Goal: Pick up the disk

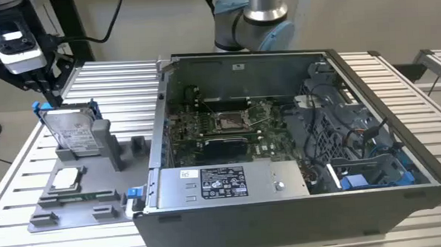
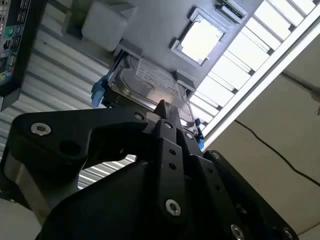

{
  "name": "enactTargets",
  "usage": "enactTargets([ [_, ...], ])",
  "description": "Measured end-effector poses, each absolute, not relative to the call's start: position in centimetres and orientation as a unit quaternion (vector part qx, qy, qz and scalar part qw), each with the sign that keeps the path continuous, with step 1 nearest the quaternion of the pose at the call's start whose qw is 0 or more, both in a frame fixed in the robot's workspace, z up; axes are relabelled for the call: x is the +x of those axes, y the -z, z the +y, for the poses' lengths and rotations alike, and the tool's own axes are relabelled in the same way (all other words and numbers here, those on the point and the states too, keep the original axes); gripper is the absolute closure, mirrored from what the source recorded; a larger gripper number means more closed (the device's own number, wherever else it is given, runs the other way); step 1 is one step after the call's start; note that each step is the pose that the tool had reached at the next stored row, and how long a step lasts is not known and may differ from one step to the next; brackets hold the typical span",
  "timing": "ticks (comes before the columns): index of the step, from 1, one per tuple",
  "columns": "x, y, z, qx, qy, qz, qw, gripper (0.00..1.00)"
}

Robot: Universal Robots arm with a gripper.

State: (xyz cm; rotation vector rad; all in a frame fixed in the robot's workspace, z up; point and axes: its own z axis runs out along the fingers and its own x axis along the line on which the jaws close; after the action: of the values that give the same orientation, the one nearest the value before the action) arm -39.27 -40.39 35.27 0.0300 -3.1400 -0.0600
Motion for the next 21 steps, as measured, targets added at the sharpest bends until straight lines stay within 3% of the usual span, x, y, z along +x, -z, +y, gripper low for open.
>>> enactTargets([
  [21, -41.9, -35.3, -39.7, 0.01, 0.019, -1.0, 0.0, 1.0],
])
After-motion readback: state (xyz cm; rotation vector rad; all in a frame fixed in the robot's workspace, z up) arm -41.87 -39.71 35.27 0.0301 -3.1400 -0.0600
